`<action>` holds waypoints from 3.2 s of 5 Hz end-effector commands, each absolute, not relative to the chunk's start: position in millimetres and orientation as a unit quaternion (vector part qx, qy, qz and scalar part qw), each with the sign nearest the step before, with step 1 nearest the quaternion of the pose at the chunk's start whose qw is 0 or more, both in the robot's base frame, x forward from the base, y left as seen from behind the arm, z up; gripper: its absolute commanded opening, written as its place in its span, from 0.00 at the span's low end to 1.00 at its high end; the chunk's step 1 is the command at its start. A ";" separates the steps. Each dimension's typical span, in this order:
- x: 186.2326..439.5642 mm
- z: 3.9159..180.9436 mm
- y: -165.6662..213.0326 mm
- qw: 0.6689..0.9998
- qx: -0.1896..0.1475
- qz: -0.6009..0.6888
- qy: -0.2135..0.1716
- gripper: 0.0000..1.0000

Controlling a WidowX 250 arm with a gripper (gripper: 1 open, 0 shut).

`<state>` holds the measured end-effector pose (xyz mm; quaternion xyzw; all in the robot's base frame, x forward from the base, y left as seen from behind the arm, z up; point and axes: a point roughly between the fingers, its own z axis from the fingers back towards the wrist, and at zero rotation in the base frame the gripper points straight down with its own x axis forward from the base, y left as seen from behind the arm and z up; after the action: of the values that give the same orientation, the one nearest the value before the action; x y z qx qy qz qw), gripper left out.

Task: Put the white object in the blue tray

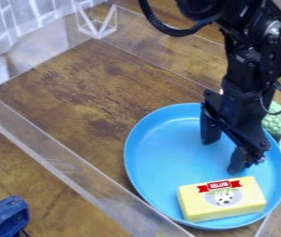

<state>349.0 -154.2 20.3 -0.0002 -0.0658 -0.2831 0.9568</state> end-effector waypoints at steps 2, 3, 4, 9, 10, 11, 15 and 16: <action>353.6 0.9 -151.1 0.961 0.003 -0.273 -0.040 1.00; 361.9 0.5 -151.0 0.967 0.004 -0.252 -0.039 1.00; 368.8 0.3 -150.6 0.972 0.007 -0.234 -0.038 1.00; 380.2 84.5 -178.9 0.974 0.043 -0.219 -0.037 1.00; 379.5 106.0 -165.5 0.974 0.057 -0.213 -0.044 1.00; 381.6 115.9 -159.1 0.974 0.066 -0.211 -0.045 1.00; 375.0 118.2 -140.7 0.988 0.064 -0.130 -0.047 1.00; 381.3 109.8 -141.7 0.990 0.060 -0.117 -0.058 1.00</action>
<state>380.3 -146.4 83.1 0.0700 -0.0238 -0.1275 0.9891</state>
